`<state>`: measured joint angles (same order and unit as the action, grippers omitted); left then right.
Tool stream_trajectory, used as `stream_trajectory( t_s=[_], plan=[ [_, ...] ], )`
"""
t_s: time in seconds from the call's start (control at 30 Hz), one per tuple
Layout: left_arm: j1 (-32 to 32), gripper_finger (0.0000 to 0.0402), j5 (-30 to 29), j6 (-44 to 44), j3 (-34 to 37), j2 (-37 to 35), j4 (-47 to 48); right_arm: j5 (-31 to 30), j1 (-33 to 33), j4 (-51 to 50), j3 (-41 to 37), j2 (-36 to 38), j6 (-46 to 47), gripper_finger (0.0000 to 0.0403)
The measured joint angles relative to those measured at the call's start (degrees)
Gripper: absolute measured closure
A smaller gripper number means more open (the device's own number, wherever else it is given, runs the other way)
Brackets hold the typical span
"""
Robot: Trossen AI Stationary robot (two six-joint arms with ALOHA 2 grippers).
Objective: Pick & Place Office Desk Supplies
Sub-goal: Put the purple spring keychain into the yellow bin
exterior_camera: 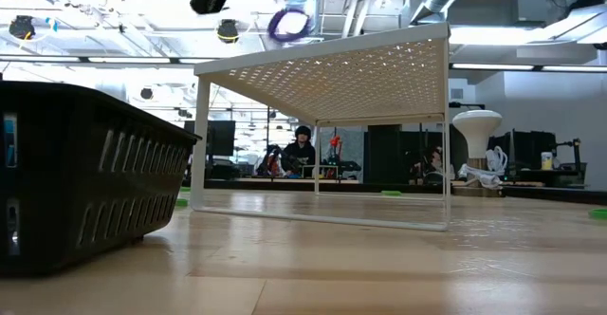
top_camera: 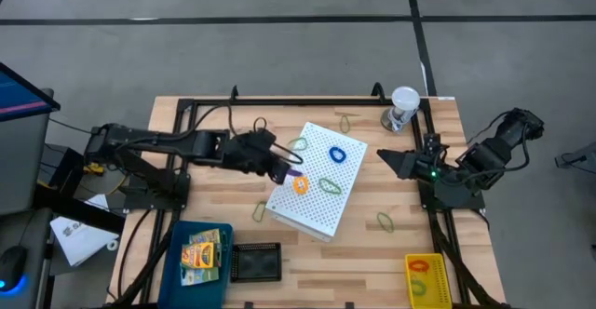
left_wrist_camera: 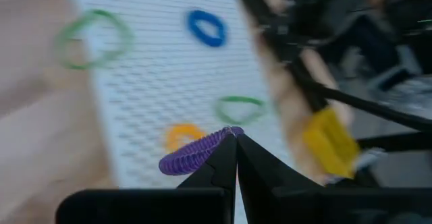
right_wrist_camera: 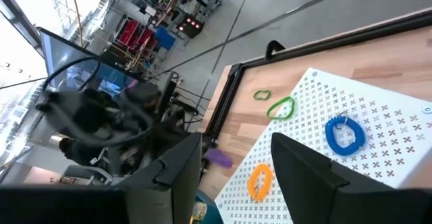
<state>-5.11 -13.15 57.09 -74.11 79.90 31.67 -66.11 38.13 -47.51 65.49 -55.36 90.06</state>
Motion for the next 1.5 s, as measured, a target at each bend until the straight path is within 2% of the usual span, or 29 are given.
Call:
stream_trajectory(
  t_s=[0.1, 0.3, 0.37, 0.63, 0.8, 0.97, 1.27, 1.5],
  plan=[
    [-2.03, 0.0401, 1.06, 0.9, 0.0, 0.01, -5.77, 0.0, 0.0, 0.03, 0.0, 0.0, -1.05, 0.0227],
    [-2.38, 0.0401, 1.12, 4.68, 0.0, 0.02, -17.63, 0.15, 1.21, 2.82, 0.0, -0.22, -11.36, 0.0227],
    [-1.84, 0.0401, 1.0, 4.95, 0.0, 0.02, -20.01, 0.06, 1.91, 7.12, 0.0, -0.22, -18.89, 0.0227],
    [0.5, 0.0401, -0.04, 7.62, 0.0, 0.07, -24.8, 0.25, 3.48, 33.79, 0.0, -2.31, -62.65, 0.0227],
    [0.69, 0.0401, -0.12, 7.71, 0.0, 0.07, -26.42, 0.23, 2.51, 39.83, 0.0, -6.26, -78.27, 0.0222],
    [0.31, 0.0401, -0.11, 7.72, 0.0, 0.07, -27.9, 0.18, 0.66, 40.91, 0.93, -10.65, -84.15, 0.0201],
    [-1.23, 0.0401, -0.4, 7.92, 0.0, 0.07, -29.71, 0.33, -3.49, 40.66, 3.86, -17.32, -86.03, 0.0158],
    [-2.16, 0.0401, -0.63, 8.32, 0.0, 0.07, -29.78, 7.07, -6.43, 40.47, 4.23, -19.55, -83.63, 0.0158]
  ],
)
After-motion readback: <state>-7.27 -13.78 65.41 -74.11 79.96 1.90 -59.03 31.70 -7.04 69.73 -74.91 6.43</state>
